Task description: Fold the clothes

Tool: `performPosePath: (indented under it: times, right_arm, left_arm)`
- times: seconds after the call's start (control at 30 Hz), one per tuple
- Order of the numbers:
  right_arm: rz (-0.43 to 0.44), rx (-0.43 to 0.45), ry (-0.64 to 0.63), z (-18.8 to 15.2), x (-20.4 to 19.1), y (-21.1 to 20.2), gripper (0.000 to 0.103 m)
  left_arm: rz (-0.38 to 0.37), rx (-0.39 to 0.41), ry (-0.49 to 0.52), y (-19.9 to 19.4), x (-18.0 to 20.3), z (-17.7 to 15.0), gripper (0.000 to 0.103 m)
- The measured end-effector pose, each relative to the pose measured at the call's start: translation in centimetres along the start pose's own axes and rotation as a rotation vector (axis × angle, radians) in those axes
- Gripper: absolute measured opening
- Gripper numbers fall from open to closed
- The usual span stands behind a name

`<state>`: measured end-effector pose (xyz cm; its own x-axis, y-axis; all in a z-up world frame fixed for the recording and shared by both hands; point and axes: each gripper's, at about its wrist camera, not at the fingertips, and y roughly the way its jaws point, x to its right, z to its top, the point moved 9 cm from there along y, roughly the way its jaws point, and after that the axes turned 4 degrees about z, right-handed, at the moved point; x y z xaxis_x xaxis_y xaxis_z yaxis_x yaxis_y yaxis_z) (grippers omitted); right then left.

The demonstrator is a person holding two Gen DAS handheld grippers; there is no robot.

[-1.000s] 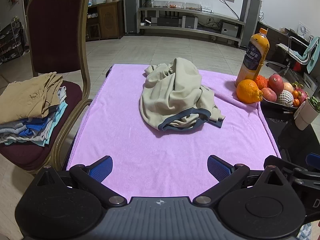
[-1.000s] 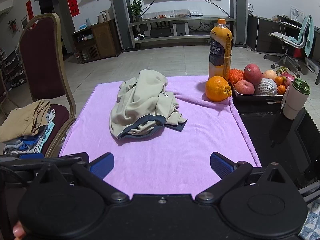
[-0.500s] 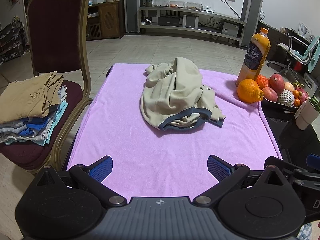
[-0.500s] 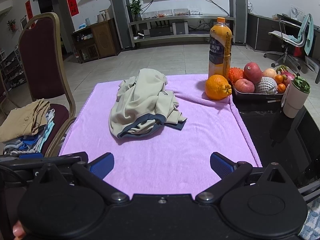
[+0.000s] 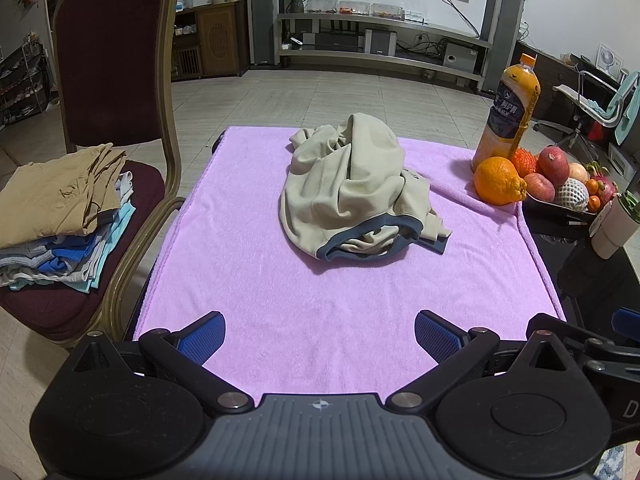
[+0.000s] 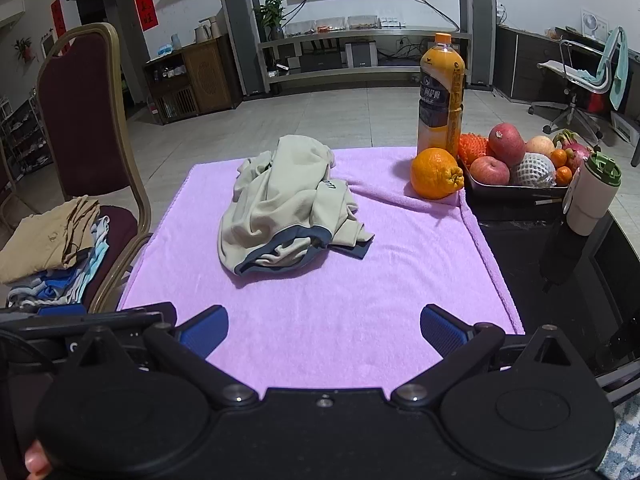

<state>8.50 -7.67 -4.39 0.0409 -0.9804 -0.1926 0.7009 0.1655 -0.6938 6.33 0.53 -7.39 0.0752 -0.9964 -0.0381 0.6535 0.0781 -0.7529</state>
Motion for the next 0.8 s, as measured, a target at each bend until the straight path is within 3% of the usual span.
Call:
performPosePath:
  times: [0.3, 0.63, 0.8]
  right_arm:
    - [0.013, -0.002, 0.009, 0.1, 0.1, 0.3, 0.103]
    - [0.154, 0.125, 0.119, 2.6, 1.9, 1.2, 0.103]
    - [0.283, 0.116, 0.214, 4.3, 2.4, 3.8, 0.103]
  left_arm:
    - [0.001, -0.019, 0.002, 0.7, -0.2, -0.1, 0.103]
    - [0.087, -0.088, -0.057, 4.3, -4.4, 0.4, 0.102]
    - [0.047, -0.108, -0.062, 6.6, -4.9, 1.9, 0.102]
